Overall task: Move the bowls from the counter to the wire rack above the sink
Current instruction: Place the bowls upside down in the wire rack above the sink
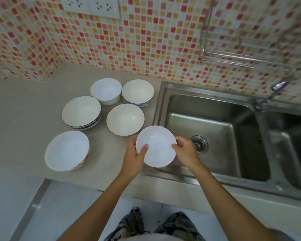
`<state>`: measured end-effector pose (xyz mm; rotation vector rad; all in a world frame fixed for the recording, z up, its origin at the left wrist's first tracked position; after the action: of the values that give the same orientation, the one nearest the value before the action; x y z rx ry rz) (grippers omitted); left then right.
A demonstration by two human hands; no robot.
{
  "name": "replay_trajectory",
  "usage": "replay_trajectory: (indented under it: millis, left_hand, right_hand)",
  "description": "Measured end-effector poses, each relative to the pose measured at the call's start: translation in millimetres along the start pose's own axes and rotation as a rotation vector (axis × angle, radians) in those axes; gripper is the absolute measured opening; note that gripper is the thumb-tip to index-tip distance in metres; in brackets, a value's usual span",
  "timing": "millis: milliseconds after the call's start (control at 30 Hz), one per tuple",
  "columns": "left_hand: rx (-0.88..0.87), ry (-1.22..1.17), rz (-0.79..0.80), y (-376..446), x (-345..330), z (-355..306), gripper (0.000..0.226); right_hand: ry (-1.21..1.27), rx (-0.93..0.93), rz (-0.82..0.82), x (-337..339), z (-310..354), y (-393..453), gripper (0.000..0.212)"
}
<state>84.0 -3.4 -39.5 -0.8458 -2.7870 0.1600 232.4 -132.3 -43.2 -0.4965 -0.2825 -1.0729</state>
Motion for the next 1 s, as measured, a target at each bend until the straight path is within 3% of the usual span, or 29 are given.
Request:
replay_trajectory:
  millis: [233,333,567,667,767,867,900,1000]
  left_hand:
    - [0.252,-0.098,0.172,10.1,-97.7,-26.2,0.048]
    - [0.231,-0.111,0.221,13.1,-136.4,-40.6,0.040]
    - [0.091,-0.145,0.227,9.4,-199.7,-89.9,0.051]
    - [0.055,-0.195,0.179,8.6,-215.4,-108.3,0.067]
    - [0.066,-0.324,0.165,5.6,-224.3,-132.2,0.055]
    - [0.088,-0.364,0.128,7.4,-226.2,-158.0,0.084]
    - [0.017,-0.350,0.079,7.2,-224.9,-170.3,0.082]
    - [-0.181,-0.379,0.007,7.3,-225.4,-215.9,0.040]
  right_hand:
    - [0.075,-0.038,-0.165,81.8,-11.2,21.2,0.024]
    - [0.082,-0.038,-0.180,118.0,-14.1,34.0,0.022]
    - [0.075,0.017,-0.213,186.0,-8.2,69.5,0.026]
    - [0.009,0.164,-0.280,216.8,12.0,73.2,0.026]
    - [-0.016,0.386,-0.418,249.9,44.1,68.8,0.034]
    - [-0.016,0.573,-0.604,276.9,69.6,79.8,0.036]
    - [-0.040,0.623,-0.647,285.7,75.8,86.7,0.036]
    - [-0.195,0.745,-0.745,312.0,93.0,113.2,0.037]
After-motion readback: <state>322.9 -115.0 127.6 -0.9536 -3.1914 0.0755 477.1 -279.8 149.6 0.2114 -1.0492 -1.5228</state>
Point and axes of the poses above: each hand's wrist, its own y-axis towards the middle knuckle, its own x-axis out of the back of the hand, z = x × y, the point moved 2 cm from there along y, towards the middle knuckle, and after that the axes turned 12 degrees about -z, right-handed, at the moved point
